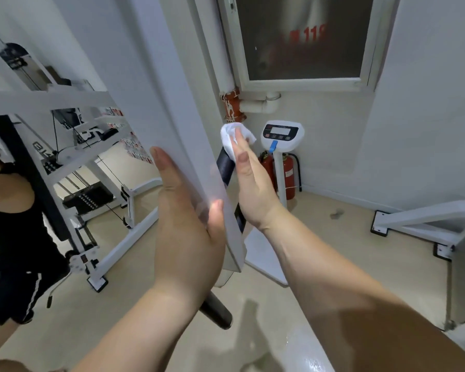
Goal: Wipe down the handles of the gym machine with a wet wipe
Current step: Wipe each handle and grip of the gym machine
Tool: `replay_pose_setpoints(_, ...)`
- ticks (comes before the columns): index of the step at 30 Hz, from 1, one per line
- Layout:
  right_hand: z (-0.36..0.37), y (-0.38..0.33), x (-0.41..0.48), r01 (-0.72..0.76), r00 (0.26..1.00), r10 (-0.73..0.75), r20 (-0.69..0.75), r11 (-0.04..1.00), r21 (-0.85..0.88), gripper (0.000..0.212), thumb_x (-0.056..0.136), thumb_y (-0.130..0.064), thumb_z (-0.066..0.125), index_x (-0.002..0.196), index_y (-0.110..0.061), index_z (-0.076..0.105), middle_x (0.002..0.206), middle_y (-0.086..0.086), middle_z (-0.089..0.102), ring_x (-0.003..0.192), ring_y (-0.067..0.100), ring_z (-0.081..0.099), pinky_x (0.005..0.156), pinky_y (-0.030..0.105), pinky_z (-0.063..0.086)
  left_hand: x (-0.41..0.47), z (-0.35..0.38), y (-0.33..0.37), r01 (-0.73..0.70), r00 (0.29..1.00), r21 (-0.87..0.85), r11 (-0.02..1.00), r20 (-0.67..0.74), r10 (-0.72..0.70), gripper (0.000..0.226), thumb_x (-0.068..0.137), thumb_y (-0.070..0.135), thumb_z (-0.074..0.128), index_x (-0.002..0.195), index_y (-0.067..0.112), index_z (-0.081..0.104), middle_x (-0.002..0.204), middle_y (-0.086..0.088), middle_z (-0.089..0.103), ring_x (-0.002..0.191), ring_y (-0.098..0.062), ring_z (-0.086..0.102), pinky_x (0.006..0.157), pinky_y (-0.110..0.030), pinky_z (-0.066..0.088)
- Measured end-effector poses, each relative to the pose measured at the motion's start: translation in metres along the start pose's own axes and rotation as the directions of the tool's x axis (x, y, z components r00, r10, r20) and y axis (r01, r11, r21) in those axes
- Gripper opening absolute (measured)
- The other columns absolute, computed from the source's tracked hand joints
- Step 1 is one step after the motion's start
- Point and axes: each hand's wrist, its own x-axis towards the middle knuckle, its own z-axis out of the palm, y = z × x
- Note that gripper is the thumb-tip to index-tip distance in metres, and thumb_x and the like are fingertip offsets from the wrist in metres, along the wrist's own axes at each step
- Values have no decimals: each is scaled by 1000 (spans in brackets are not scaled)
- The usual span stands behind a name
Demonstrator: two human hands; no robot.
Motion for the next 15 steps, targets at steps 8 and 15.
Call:
replay_pose_setpoints(8,-25,80,-90,-170,984,167,-66,984,-46,91,94,-80,23,160,-17,30,168,-13,24,154,-2,16,130,36,14,-2,-2,-6,-42,999,63,997,10,41,103,100,24,56,144,41,-35,120,14,32,77,1,40,80,-23,32)
replay_pose_setpoints(15,18,78,-89,-360,929,358,94,933,5,81,97,-73,18,163,-29,1,169,-21,-2,148,-17,1,114,0,5,-3,4,-5,-30,1000,127,991,2,30,101,100,17,60,157,15,-23,113,8,29,84,14,26,80,8,20)
